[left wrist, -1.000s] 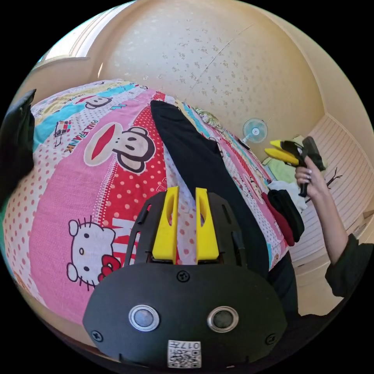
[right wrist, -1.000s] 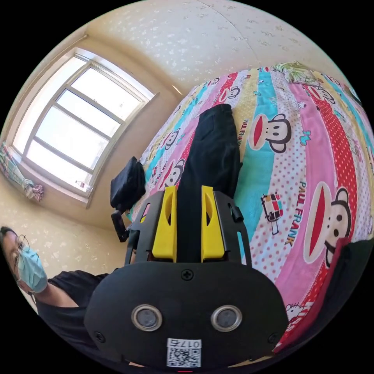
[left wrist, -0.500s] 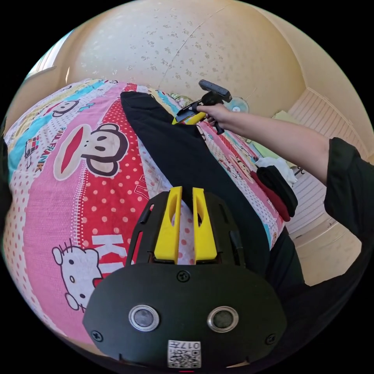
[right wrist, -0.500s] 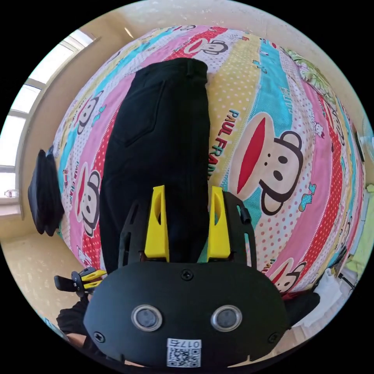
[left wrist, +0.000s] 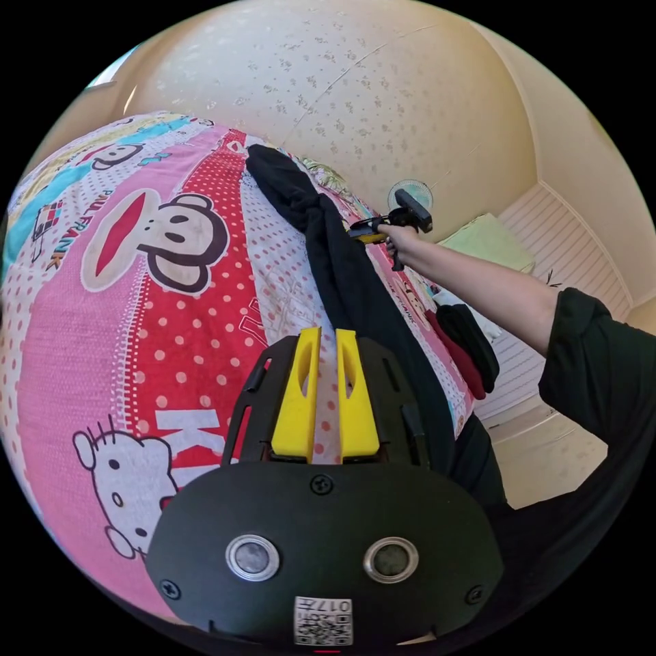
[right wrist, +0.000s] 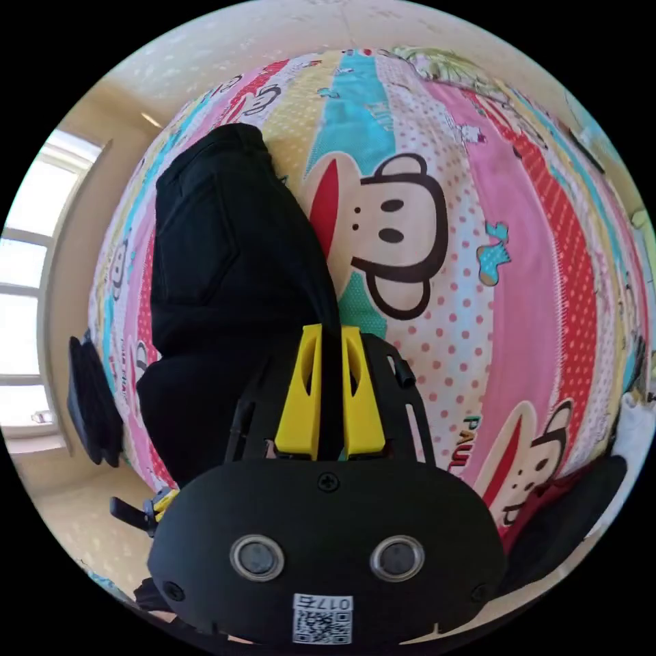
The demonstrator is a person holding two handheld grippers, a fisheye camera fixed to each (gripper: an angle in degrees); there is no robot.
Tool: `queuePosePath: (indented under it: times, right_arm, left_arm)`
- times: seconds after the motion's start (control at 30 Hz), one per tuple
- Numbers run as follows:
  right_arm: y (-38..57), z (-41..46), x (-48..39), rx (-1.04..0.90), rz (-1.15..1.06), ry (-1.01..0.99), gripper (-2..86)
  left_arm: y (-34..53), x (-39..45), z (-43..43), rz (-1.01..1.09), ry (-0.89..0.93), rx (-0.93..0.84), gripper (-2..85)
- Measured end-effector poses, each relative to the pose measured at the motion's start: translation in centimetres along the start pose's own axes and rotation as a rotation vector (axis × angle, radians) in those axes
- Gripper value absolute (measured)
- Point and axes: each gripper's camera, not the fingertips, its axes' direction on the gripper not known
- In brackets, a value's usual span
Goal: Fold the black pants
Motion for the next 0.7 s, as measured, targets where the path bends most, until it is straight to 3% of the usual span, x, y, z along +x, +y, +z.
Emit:
queuePosePath:
  times: [0.1,0.4,0.53,0.6,0.7]
  right_arm:
    - [0.3,-1.7,0.4,0.041,-0.040,-0.071,8.9]
    - [-5.5,-3.4,-10.2,0.150,-0.340,0.063,15.6]
    - [-8.7,-0.7,-11.5,0.121,-0.336,0.128,18.9]
    - [-10.2,3.5,-10.0,-0.002,-0.286,0.162,20.3]
    - [-9.8,5.6,-7.0,0.040,-0.199,0.004,18.4]
  left_arm:
    - [-0.7,-0.3,-0.8,-0.011,0.020,0.001,5.1]
    - [-2.7,-2.4,-2.8,-0.075,0.103,-0.003,5.1]
    - [-3.4,-3.3,-3.7,-0.097,0.133,0.004,5.1]
    - [-3.8,-3.5,-3.9,-0.101,0.139,-0.003,5.0]
    - [-4.3,-4.0,-4.3,-0.107,0.149,-0.009,4.9]
